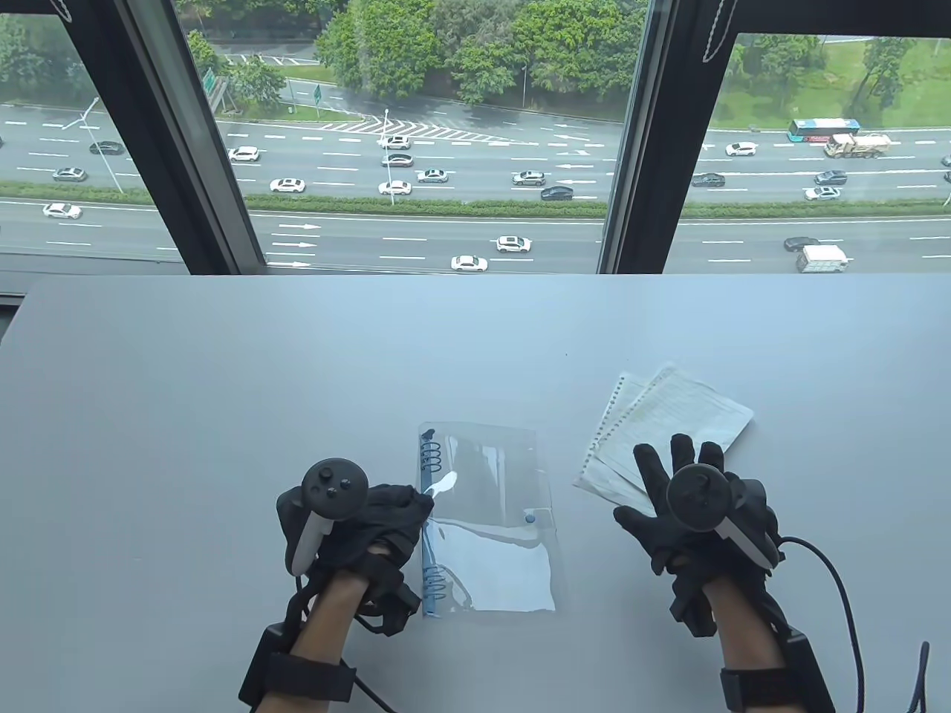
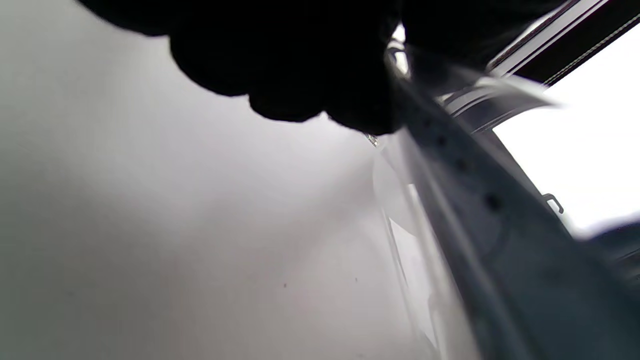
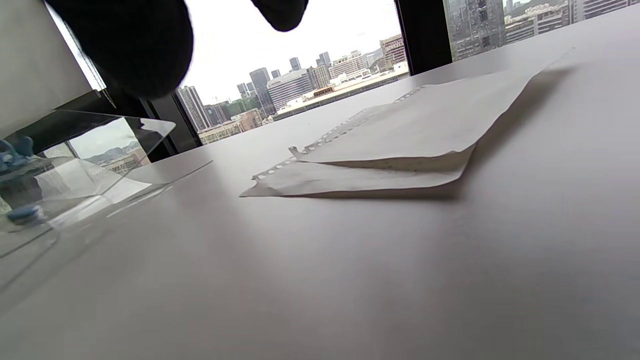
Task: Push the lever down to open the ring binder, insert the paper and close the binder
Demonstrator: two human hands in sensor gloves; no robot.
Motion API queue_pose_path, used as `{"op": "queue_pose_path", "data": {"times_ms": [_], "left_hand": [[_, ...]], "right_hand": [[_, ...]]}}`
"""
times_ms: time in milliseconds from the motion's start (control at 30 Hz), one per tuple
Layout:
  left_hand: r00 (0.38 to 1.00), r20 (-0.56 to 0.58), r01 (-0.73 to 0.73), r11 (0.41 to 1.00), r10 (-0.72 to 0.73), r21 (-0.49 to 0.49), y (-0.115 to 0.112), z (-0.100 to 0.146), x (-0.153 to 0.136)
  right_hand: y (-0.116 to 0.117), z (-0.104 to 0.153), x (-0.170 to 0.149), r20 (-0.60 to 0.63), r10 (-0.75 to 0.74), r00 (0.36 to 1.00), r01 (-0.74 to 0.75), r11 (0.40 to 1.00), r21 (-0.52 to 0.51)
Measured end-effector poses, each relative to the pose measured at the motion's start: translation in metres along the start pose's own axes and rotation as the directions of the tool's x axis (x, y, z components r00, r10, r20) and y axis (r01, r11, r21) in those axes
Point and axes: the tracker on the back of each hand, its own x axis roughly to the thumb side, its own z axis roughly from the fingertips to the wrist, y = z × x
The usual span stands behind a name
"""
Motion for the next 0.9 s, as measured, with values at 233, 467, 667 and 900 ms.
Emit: {"op": "queue_pose_path", "data": {"times_ms": [233, 467, 667, 900], "left_hand": [[0.998, -0.011, 0.065, 0.998, -0.065, 0.012, -0.014, -0.003, 0.004], [0.977, -0.024, 0.211, 0.977, -0.21, 0.036, -0.022, -0.009, 0.007], [0.929, -0.084, 0.365, 0.931, -0.361, 0.028, -0.024, -0.009, 0.009], [0.891, 0.069, 0.427, 0.881, -0.448, 0.206, -0.009, 0.015, 0.033]], "right_hand": [[0.005, 0.0, 0.004, 0.006, 0.002, 1.0, -0.002, 1.0, 0.019], [0.007, 0.0, 0.008, 0.015, -0.004, 1.0, 0.004, 1.0, 0.03], [0.01, 0.001, 0.014, 0.022, 0.002, 1.0, -0.003, 0.999, 0.045], [0.008, 0.01, 0.043, 0.12, 0.051, 0.992, -0.061, 0.995, 0.083]]}}
